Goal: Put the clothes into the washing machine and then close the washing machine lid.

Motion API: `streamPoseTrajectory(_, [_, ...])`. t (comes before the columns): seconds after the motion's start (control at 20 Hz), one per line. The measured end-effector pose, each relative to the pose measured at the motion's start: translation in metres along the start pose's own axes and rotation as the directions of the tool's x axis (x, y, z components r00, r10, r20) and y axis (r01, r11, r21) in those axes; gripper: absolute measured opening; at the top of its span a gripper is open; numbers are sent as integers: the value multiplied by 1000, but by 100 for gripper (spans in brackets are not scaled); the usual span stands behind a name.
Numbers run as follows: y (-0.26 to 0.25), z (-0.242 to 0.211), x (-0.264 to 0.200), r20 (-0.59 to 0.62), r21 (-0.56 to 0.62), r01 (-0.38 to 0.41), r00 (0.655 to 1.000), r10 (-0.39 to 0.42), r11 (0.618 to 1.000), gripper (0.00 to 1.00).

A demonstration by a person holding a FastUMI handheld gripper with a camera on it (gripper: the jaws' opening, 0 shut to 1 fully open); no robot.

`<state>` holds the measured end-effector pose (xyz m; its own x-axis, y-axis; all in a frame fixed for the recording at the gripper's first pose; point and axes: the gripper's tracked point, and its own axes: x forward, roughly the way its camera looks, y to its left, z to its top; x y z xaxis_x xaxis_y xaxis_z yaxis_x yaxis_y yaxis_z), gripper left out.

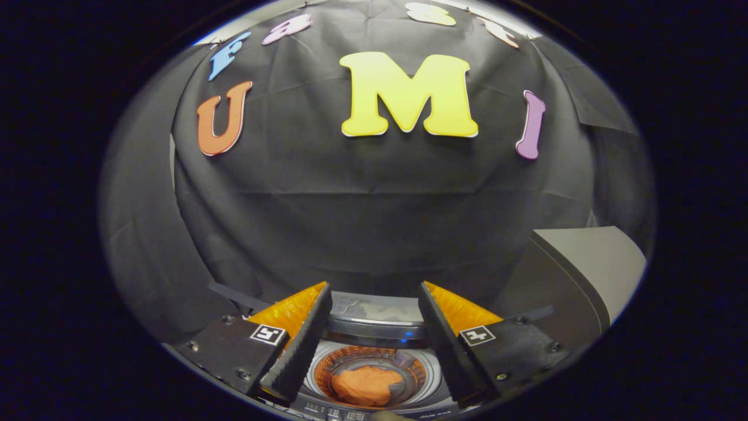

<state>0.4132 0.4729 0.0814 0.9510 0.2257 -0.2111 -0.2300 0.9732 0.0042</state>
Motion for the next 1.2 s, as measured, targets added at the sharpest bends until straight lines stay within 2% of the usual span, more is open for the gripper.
streamPoseTrajectory(0.2, [1, -19, -7, -41, 2, -10, 999, 10, 1000, 94])
streamPoseTrajectory(0.35, [-1, -52, -13, -141, -10, -13, 990, 12, 1000, 98])
streamPoseTrajectory(0.65, [-6, -78, -25, -201, -53, -26, 980, 15, 998, 98])
streamPoseTrajectory(0.95, [-11, -71, -43, -200, -43, -35, 979, 26, 998, 98])
streamPoseTrajectory(1.2, [-18, -39, -87, -115, -41, -70, 991, 64, 997, 98])
